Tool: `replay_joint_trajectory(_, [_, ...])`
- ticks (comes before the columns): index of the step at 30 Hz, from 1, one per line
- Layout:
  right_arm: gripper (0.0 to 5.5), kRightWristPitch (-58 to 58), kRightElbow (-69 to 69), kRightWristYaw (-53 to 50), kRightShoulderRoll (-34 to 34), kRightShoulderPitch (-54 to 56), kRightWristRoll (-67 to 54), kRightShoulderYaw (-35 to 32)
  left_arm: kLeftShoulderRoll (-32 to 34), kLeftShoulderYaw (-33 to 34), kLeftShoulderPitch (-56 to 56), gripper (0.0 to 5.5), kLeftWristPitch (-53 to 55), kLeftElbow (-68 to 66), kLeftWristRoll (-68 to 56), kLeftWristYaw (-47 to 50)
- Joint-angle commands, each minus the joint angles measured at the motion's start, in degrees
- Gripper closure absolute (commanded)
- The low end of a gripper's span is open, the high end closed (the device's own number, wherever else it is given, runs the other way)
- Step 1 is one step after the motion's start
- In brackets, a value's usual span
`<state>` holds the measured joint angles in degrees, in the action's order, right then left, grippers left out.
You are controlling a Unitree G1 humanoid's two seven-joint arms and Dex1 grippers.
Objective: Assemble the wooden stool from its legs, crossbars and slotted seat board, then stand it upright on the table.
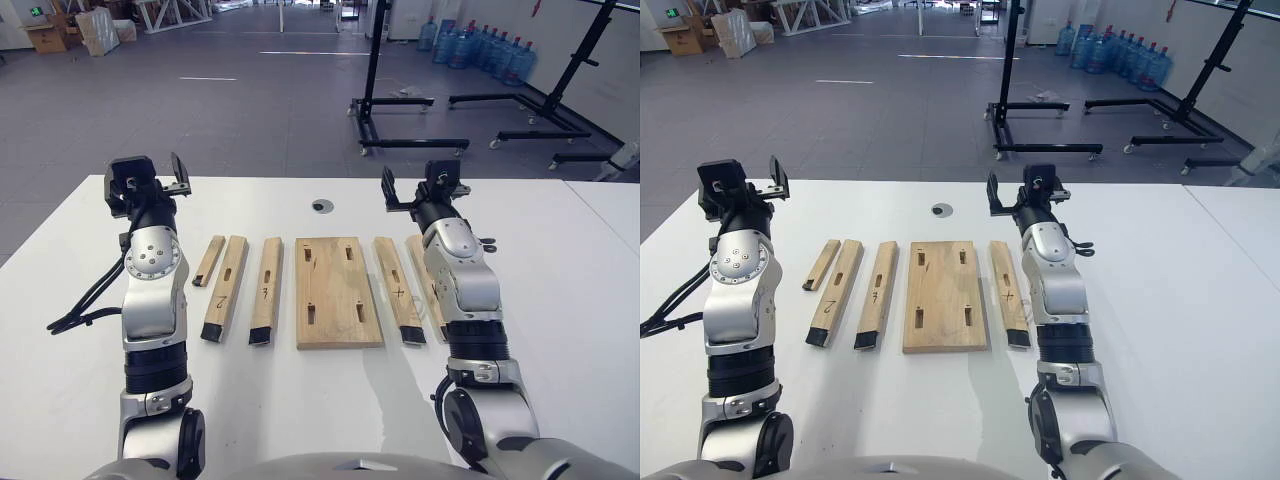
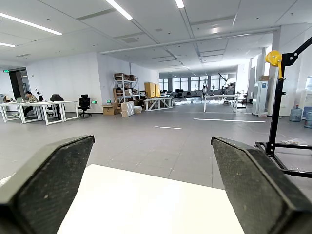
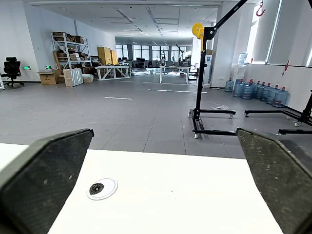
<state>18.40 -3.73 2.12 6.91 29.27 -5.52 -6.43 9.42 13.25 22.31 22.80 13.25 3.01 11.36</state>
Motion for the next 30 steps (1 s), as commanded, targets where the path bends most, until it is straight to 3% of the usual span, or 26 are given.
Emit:
replay_joint_trajectory(1, [0.10, -0.43, -0.02, -0.47, -0.16, 0.01, 0.14, -0.11, 0.26, -0.12, 0.91, 1.09, 0.69, -0.38, 0.05, -0.37])
replay_joint_trajectory(10, [0.10, -1.08, 1.87, -2.45, 0.19, -3.32, -0.07, -2.24, 0.41, -1.63, 5.15, 1.09, -0.82, -4.32, -0.06, -1.60])
replay_joint_trajectory(26, [0.10, -0.70, 0.91, -1.48, 1.12, -2.49, 0.12, -1.76, -0.79, -1.71, 3.37, 1.09, -0.97, -3.59, 0.00, -0.62])
replay_joint_trajectory(30, [0.10, -1.71, -3.12, -0.30, 0.59, 2.11, 0.25, 0.06, -0.90, 0.22, -0.13, 1.09, -0.16, -0.99, -0.02, 0.30])
